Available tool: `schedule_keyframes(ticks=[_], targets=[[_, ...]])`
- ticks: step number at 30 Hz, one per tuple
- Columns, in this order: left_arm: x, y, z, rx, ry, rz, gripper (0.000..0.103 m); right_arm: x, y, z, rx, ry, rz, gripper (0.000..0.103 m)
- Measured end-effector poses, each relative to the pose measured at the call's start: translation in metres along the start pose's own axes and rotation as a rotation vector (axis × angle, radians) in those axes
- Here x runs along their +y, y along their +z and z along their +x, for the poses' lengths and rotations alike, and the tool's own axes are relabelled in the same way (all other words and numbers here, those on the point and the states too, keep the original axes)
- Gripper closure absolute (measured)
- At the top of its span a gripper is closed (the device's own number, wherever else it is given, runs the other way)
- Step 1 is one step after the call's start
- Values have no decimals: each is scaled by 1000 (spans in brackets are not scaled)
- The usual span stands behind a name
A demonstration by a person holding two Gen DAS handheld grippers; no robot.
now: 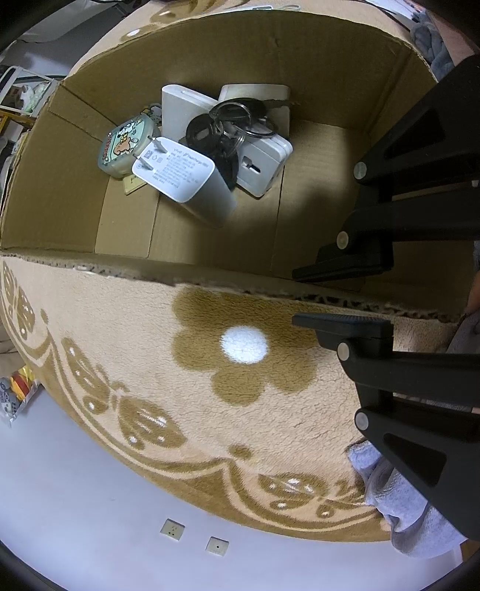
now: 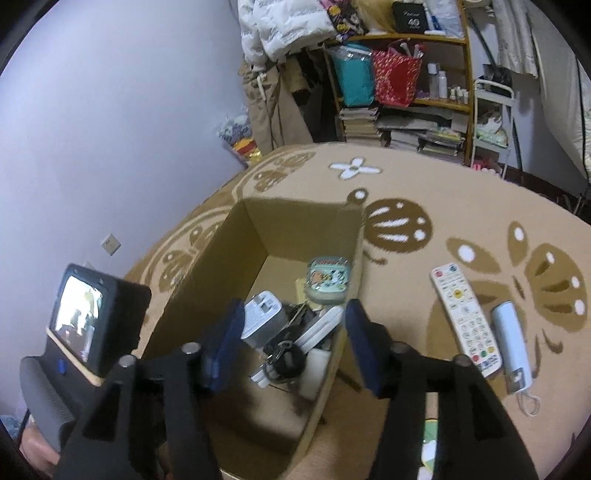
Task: Organize rigid objects
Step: 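Carry the car keys over the box and drop them inside, then return the right gripper and grasp the green Pochacco oval board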
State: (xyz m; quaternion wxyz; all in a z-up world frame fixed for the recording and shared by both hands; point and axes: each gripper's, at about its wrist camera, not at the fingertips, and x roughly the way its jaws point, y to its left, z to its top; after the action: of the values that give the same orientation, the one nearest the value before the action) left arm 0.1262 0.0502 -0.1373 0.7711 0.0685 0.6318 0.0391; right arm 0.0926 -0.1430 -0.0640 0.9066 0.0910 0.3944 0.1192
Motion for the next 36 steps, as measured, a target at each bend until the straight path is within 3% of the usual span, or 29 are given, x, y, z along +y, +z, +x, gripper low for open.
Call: schedule_keyframes(ticks=[4, 11, 13, 24, 36], targets=[[0, 0, 0, 1, -1, -2, 86, -17, 3, -9, -5, -47, 27, 22], [0, 0, 0, 1, 0, -1, 86, -48, 1, -15, 41, -160, 47, 14], [0, 0, -1, 0, 3, 1, 86, -55, -4, -15, 65, -177, 48, 8], [0, -1, -1, 1, 3, 1, 86, -86, -36, -13, 183, -232, 57, 6], [1, 0, -1, 2, -5, -5, 86, -127, -75, -1, 288, -274, 168, 5]])
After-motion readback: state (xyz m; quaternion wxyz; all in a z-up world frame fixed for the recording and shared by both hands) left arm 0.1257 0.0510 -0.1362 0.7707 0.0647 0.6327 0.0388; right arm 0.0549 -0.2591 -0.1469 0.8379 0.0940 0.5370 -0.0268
